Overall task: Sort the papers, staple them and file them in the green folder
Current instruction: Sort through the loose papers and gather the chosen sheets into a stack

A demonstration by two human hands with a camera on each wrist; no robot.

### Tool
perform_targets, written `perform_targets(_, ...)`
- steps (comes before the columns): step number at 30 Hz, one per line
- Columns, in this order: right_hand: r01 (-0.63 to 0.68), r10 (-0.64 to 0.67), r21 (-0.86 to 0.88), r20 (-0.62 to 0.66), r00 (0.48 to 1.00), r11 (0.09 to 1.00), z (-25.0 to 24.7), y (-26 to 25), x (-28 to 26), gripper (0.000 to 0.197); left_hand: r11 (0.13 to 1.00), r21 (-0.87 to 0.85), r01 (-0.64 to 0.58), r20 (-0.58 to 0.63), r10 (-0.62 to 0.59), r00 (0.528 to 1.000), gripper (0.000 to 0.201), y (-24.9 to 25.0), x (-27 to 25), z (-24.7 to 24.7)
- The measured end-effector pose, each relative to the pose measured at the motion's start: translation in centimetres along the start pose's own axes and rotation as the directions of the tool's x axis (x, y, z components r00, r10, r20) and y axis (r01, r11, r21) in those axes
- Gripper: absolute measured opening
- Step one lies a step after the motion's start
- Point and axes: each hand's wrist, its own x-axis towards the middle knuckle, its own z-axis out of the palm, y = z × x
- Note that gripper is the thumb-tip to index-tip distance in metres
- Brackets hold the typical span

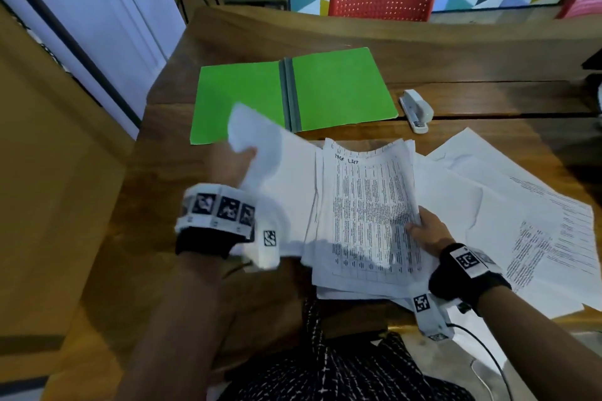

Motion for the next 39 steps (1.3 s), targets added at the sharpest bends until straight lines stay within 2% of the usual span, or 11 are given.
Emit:
perform_targets(4, 0.075, -0.082, 0.243, 0.017, 0.997, 0.967, 1.2, -1.6, -1.5, 0.034, 0.898, -0.048, -0.437, -0.238, 0.414, 0.878, 0.047, 4.2, -0.6, -6.0)
perform_targets(7, 0.046, -0.096, 0.483, 0.08, 0.992, 0.874, 3.0, -4.1, -2.6, 0.031, 0.826, -0.055, -0.561, -0.112, 0.553, 0.826, 0.039, 3.8, -1.7, -4.9)
perform_targets(10, -0.046, -0.058, 0.667, 0.133, 0.989, 0.743, 4.6, -6.2, -3.1, 0.03, 0.865, -0.066, -0.497, 0.228, 0.498, 0.837, 0.049, 0.6, -2.0, -0.4)
perform_targets(14, -0.191, 0.064, 0.719, 0.199, 0.978, 0.668, 6.4, -6.3, -2.3, 0.041, 0.879, 0.133, -0.457, 0.687, 0.25, 0.682, 0.052, -5.4, -3.2, 4.5)
perform_targets(18, -0.217, 0.074, 0.667, 0.236, 0.969, 0.713, 7.2, -5.8, -1.7, 0.074, 0.81, 0.176, -0.559, 0.861, 0.149, 0.487, 0.041, -8.2, -4.8, 6.9)
perform_targets(22, -0.132, 0.032, 0.504, 0.203, 0.979, 0.854, 7.8, -6.8, -1.5, 0.042, 0.911, 0.063, -0.407, 0.931, 0.093, 0.354, 0.036, -8.7, -4.1, 6.2)
perform_targets(24, -0.094, 0.035, 0.354, 0.169, 0.985, 0.93, 8.1, -7.0, -1.5, 0.034, 0.949, 0.071, -0.306, 0.904, 0.069, 0.422, 0.042, -9.1, -3.1, 5.5)
perform_targets(27, -0.057, -0.008, 0.437, 0.145, 0.989, 0.898, 8.0, -6.9, -2.3, 0.015, 0.993, 0.113, -0.022, 0.494, -0.037, 0.869, 0.069, -10.7, -0.3, 4.6)
perform_targets(28, -0.047, -0.023, 0.503, 0.132, 0.991, 0.863, 7.7, -7.1, -2.8, 0.017, 0.988, 0.112, 0.11, 0.312, -0.14, 0.94, 0.077, -11.1, 0.5, 4.1)
perform_targets(32, 0.04, -0.131, 0.626, 0.101, 0.986, 0.779, 6.7, -7.3, -4.3, 0.039, 0.915, -0.122, 0.384, 0.231, -0.35, 0.908, 0.082, -12.5, 2.8, 3.4)
perform_targets(39, 0.29, -0.268, 0.428, -0.114, 0.957, 0.856, 2.8, -10.8, -5.6, 0.022, 0.75, -0.65, 0.121, 0.272, 0.08, 0.959, 0.045, -8.6, 3.0, 1.6)
